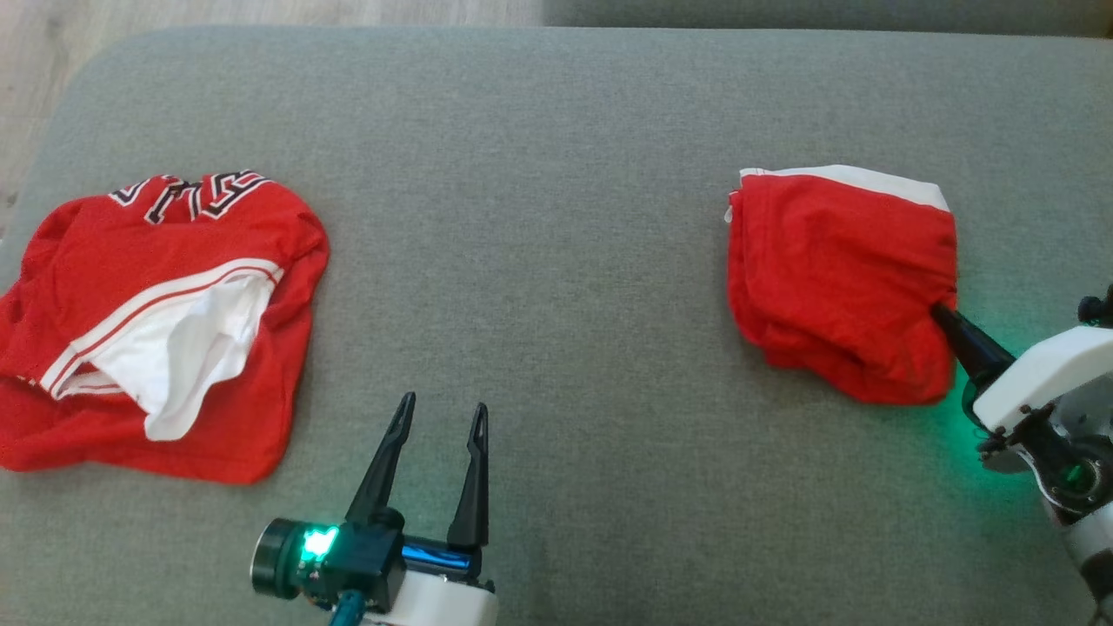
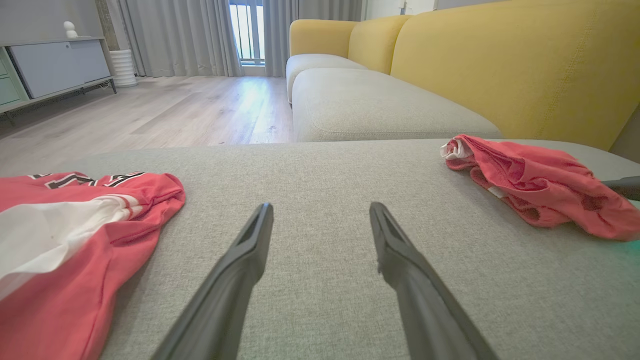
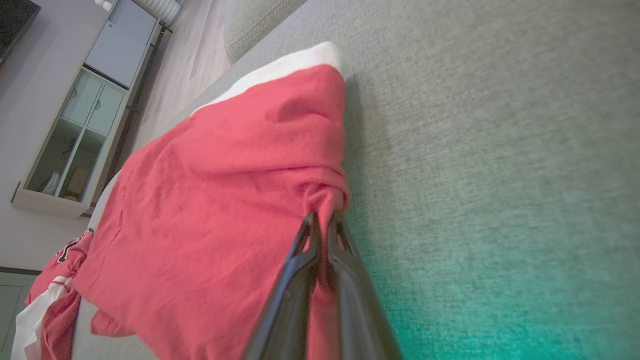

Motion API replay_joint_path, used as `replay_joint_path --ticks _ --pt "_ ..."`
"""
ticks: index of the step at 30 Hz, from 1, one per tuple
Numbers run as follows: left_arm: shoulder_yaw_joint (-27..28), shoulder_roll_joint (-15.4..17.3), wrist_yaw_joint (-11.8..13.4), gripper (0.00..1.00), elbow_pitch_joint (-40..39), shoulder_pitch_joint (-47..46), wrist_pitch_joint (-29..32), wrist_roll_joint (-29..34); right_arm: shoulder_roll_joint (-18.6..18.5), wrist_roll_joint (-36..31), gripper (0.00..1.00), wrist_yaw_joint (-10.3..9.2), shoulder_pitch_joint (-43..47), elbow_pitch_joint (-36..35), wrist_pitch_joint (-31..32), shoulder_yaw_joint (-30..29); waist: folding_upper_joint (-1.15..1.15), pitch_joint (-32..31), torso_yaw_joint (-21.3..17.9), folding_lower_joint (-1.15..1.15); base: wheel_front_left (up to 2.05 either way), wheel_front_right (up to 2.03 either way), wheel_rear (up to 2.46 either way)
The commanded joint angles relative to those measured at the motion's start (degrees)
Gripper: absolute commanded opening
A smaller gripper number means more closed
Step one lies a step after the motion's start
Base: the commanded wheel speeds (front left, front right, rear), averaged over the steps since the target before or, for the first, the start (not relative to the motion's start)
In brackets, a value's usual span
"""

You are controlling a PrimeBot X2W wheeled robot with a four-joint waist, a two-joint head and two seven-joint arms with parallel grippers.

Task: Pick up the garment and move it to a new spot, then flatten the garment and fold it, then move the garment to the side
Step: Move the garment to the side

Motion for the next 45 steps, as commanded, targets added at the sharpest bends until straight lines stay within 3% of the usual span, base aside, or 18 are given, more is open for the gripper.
replay_joint_path --ticks 1,5,13,20,29,34,35,37,38,45 --pt "1.55 -0.27 0.81 1.00 -1.64 -2.20 -0.47 -0.44 -2.95 0.71 0.00 -0.04 -1.96 -2.04 -1.76 1.14 0.00 0.36 -0.46 0.00 0.00 0.00 0.00" --pt "1.64 -0.27 0.97 1.00 -1.99 -2.34 -0.47 -0.37 -5.66 0.53 0.00 -0.04 -2.37 -2.93 -2.73 2.34 0.00 1.17 -1.51 0.00 0.00 0.00 0.00" --pt "1.83 -0.27 0.58 1.00 -3.17 -5.15 -0.47 0.46 -16.45 -3.86 0.00 -0.04 -6.38 -4.09 -3.96 4.15 0.00 6.86 -6.31 0.00 0.00 0.00 0.00" --pt "2.21 -0.27 -0.76 1.00 -3.82 -9.79 -0.47 2.14 -23.29 -6.10 0.00 -0.04 -9.81 -2.41 -4.73 2.56 0.00 12.34 -9.73 0.00 0.00 0.00 0.00" --pt "3.32 -0.20 -2.17 1.00 -4.19 -14.01 -0.47 3.57 -27.58 -11.24 0.00 -0.04 -10.72 2.66 -8.05 -1.93 0.00 16.95 -12.25 0.00 0.00 0.00 0.00" --pt "3.37 -0.20 -2.80 1.00 -3.67 -14.87 -0.47 3.93 -26.09 -18.61 0.00 -0.04 -12.97 5.42 -12.36 -4.82 0.00 17.52 -12.85 0.00 0.00 0.00 0.00" --pt "3.33 -0.20 -2.88 1.00 -3.51 -15.02 -0.47 3.95 -25.42 -20.22 0.15 -0.04 -13.55 6.16 -12.82 -5.41 0.00 17.48 -12.83 0.00 0.00 0.00 0.00" --pt "3.13 -0.21 -3.02 1.00 -3.22 -15.27 -0.47 3.92 -24.06 -23.32 0.56 -0.04 -14.67 8.06 -13.42 -6.88 0.00 17.19 -12.57 0.00 0.00 0.00 0.00" --pt "3.03 -0.21 -3.04 1.00 -3.13 -15.33 -0.47 3.86 -23.37 -24.86 1.00 -0.04 -15.17 9.08 -13.63 -7.70 0.00 16.89 -12.34 0.00 0.00 0.00 0.00" --pt "3.15 -0.24 -2.54 1.00 -2.29 -13.77 -0.47 2.91 -18.35 -33.41 1.00 -0.04 -15.23 9.52 -13.44 -9.95 0.00 11.87 -10.47 0.00 0.00 0.00 0.00"
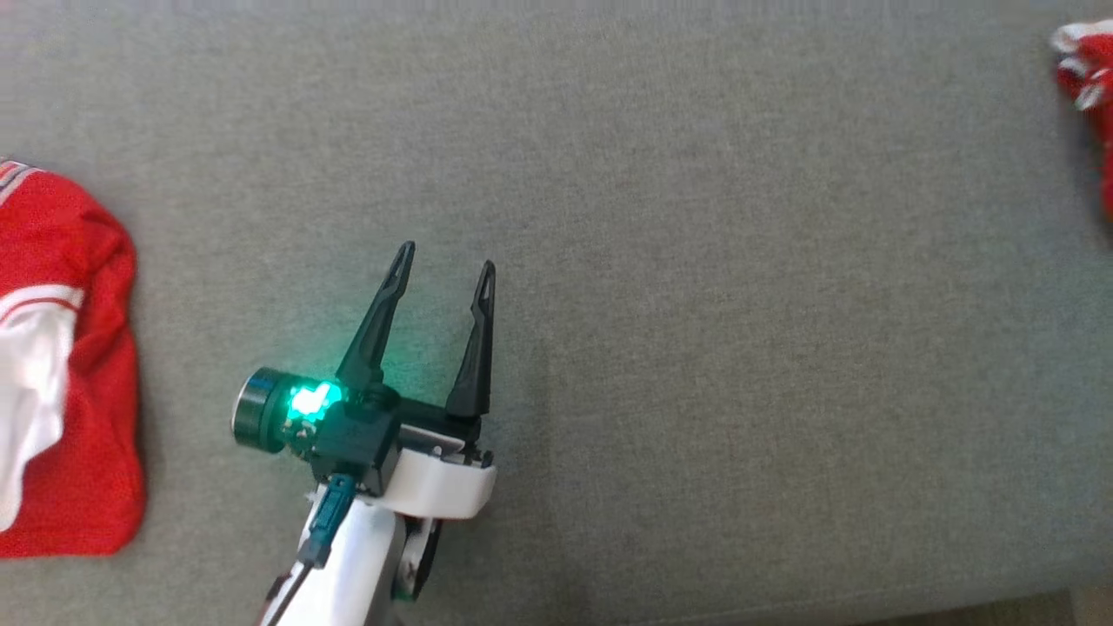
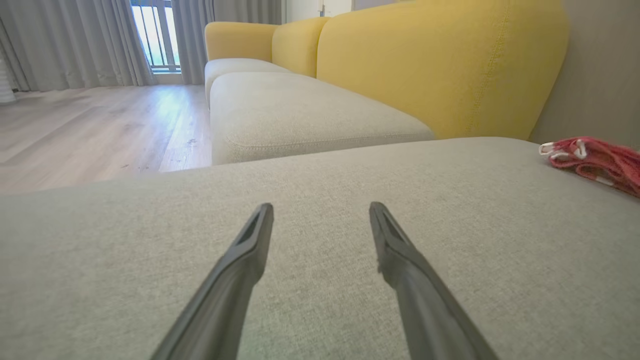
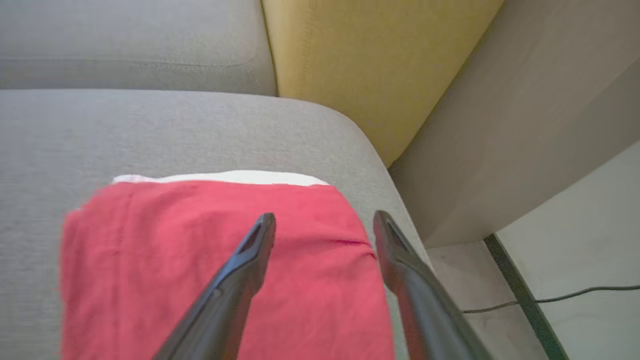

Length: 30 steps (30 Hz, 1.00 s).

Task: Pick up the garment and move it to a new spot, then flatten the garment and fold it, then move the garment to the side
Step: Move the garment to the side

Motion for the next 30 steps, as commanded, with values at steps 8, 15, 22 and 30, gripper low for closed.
replay_joint_path --ticks 8,15,22,30 --pt "1.64 -0.10 1.75 1.00 -1.21 4.33 -0.45 -2.46 5.85 -2.28 1.00 -0.04 7.35 -7.74 -1.88 1.25 0.00 -11.19 2.82 0.00 0.00 0.00 0.00" --pt "2.62 -0.11 3.20 1.00 -1.02 9.39 -0.45 -4.19 15.28 -3.72 1.00 -0.04 15.41 -11.82 -8.45 4.85 0.00 -19.58 4.58 0.00 0.00 0.00 0.00" --pt "5.70 -0.11 4.30 1.00 -0.40 14.43 -0.45 -5.07 26.32 -7.24 1.00 -0.04 23.68 -12.76 -15.98 5.63 0.00 -27.05 5.71 0.00 0.00 0.00 0.00" --pt "7.81 -0.11 4.85 1.00 -0.50 19.85 -0.45 -5.36 32.76 -11.98 1.00 -0.04 36.56 -27.68 -16.47 -0.60 0.00 -32.89 5.02 0.00 0.00 0.00 0.00"
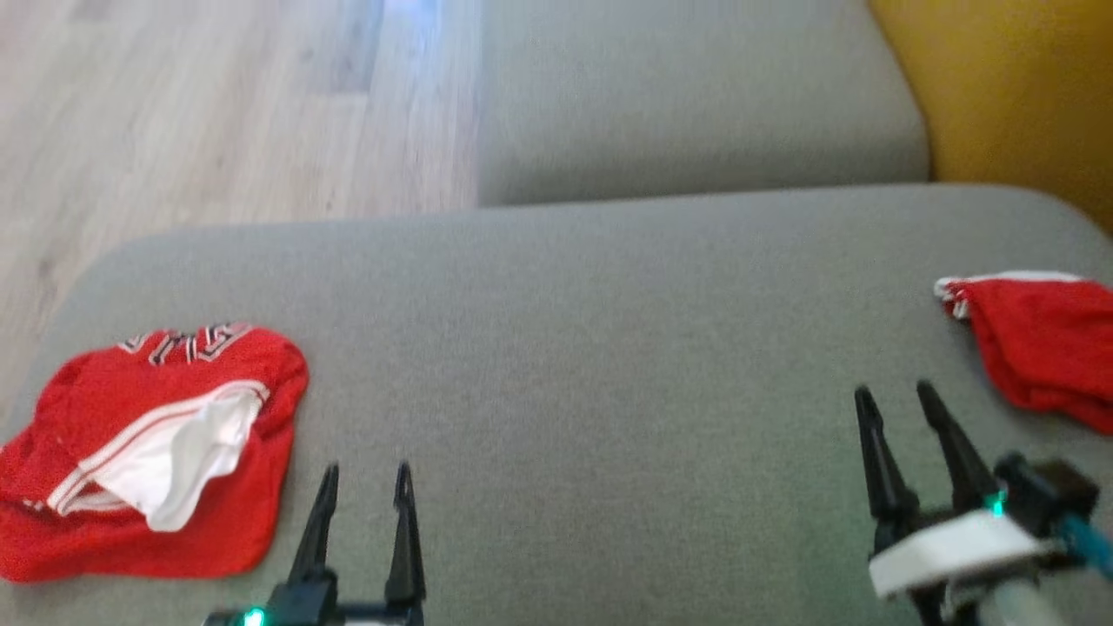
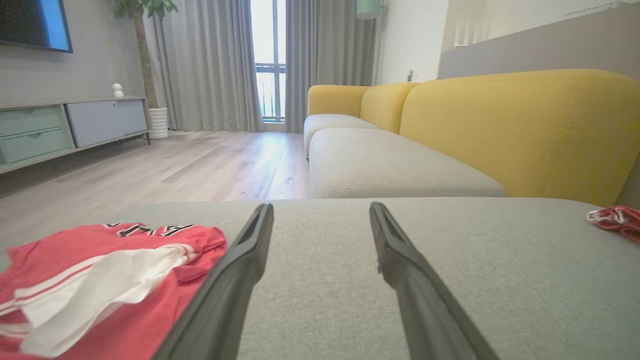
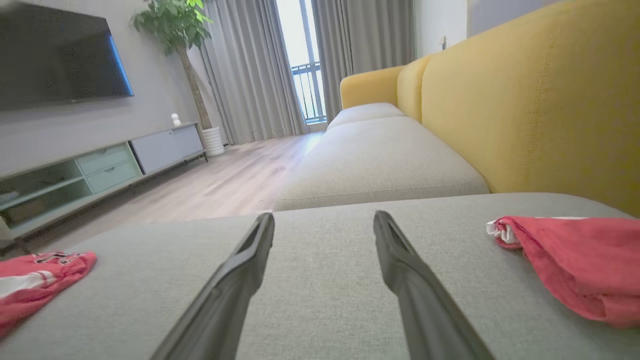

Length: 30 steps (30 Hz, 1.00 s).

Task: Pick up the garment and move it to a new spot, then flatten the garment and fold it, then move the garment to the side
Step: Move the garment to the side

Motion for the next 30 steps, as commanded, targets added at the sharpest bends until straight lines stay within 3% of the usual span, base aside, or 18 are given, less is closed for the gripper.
replay_joint_path --ticks 1,12,30 --pt "2.41 -0.16 0.59 1.00 -2.26 0.21 -0.38 -0.95 0.98 0.10 1.00 -0.04 2.22 -4.12 -0.76 -0.33 0.00 -2.32 -0.58 0.01 0.00 0.00 0.00" --pt "3.83 -0.16 0.21 1.00 -4.97 8.24 -0.38 0.39 2.34 -5.87 1.00 -0.04 10.41 -8.16 -0.77 -1.30 0.00 -5.17 -1.09 0.01 0.00 0.00 0.00" --pt "4.33 -0.16 -0.92 1.00 -5.64 8.73 -0.38 2.82 3.11 -6.56 1.00 -0.04 12.42 -8.42 -0.77 -0.87 0.00 -5.99 -0.96 0.01 0.00 0.00 0.00"
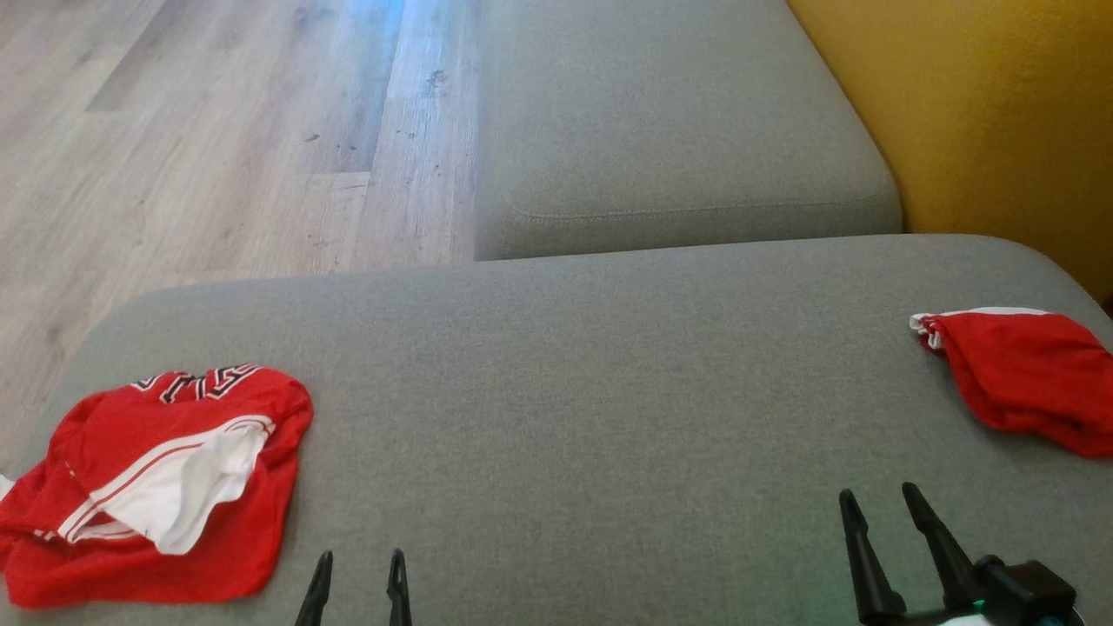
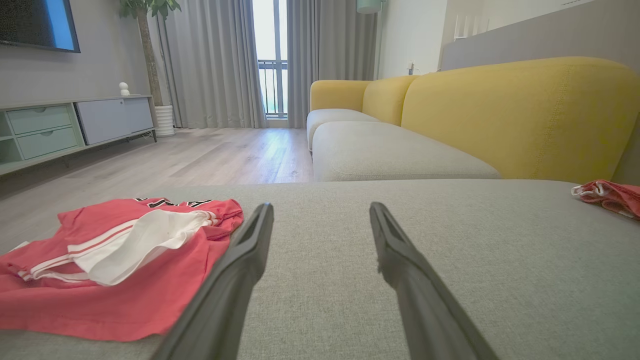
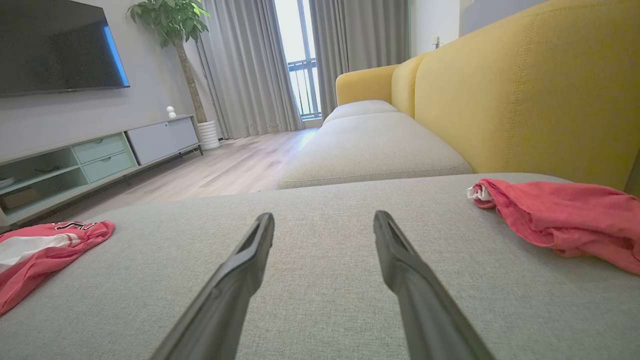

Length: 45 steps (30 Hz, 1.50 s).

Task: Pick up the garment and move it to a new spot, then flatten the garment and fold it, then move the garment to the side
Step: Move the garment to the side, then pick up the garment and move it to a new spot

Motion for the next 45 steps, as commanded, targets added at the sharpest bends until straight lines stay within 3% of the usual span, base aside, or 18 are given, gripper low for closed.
replay_joint_path --ticks 1,14,21,31,38,45 --pt "2.29 -0.36 -0.21 1.00 -2.11 -2.70 -0.38 0.62 -0.80 -0.10 1.00 -0.04 -1.53 -1.71 -0.63 1.40 0.00 0.01 -0.03 0.00 0.00 0.00 0.00" --pt "2.90 -0.36 -0.52 1.00 -1.45 -3.61 -0.38 1.31 -0.33 0.39 1.00 -0.04 -1.07 -1.39 -0.63 1.57 0.00 0.45 2.10 0.00 0.00 0.00 0.00" --pt "4.48 -0.20 -0.74 1.00 -1.62 -4.13 -0.38 2.19 0.62 0.52 1.00 -0.04 -0.87 -1.59 -0.63 1.65 0.00 1.12 7.62 0.00 0.00 0.00 0.00" --pt "6.59 0.90 -1.15 1.00 -2.48 -5.00 -0.38 3.15 2.13 0.68 1.00 -0.04 -1.79 -1.84 -0.63 1.49 0.00 2.76 18.38 0.00 0.00 0.00 0.00" --pt "8.03 1.02 -0.68 1.00 -3.16 -5.01 -0.38 3.16 2.28 0.47 1.00 -0.04 -2.81 -1.73 -0.63 1.99 0.00 4.10 22.63 0.00 0.00 0.00 0.00" --pt "9.28 0.69 0.04 1.00 -4.43 -5.17 -0.38 2.86 1.33 0.64 1.00 -0.04 -4.71 -1.24 -0.63 2.77 0.00 5.93 24.41 0.00 0.00 0.00 0.00"
